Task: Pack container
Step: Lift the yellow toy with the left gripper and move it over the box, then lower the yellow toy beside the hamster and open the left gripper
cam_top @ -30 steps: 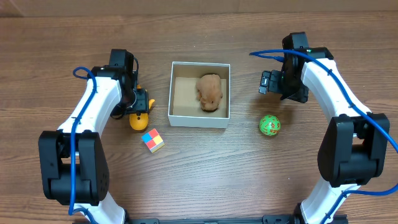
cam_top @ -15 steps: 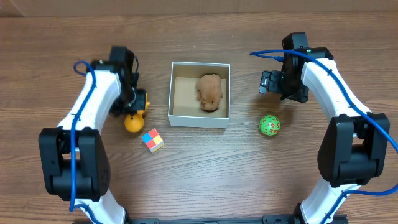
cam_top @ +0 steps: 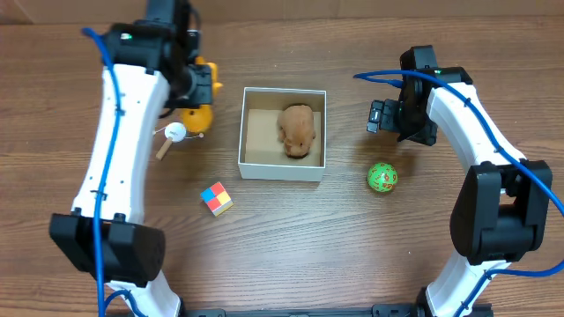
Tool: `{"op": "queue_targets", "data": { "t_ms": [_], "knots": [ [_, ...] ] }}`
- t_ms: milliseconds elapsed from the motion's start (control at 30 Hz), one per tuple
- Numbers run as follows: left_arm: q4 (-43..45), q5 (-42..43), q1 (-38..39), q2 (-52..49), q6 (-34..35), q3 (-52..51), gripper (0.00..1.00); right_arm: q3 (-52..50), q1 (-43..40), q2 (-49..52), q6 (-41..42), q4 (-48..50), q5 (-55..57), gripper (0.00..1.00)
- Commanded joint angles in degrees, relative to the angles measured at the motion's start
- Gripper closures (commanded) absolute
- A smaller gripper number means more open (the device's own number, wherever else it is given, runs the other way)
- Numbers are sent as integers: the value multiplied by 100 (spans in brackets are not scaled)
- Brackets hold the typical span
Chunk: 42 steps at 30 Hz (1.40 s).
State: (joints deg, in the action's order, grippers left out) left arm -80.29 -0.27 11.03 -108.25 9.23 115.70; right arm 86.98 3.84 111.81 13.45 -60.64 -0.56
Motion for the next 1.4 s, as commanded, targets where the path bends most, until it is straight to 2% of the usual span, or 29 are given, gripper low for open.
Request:
{"op": "queue_targets", "data": {
  "t_ms": [0,133,267,400,833,1367],
  "knots": [
    [96,131,643,48,448,118,96,9,-7,-81,-33,24,68,0],
    [343,94,1200,46,920,105,96,9,-7,-81,-33,26,70,0],
    [426,-304,1687,-31,1399,101,96,9,-7,-81,-33,24,68,0],
    [424,-332,1856,-236,1537,68,96,9,-7,-81,-33,26,70,0],
    [704,-334,1759,-1434,1788,63,96,9,-7,-81,-33,24,70,0],
    [643,-485,1547,-1615,1952,63,96,9,-7,-81,-33,26,68,0]
  ]
}}
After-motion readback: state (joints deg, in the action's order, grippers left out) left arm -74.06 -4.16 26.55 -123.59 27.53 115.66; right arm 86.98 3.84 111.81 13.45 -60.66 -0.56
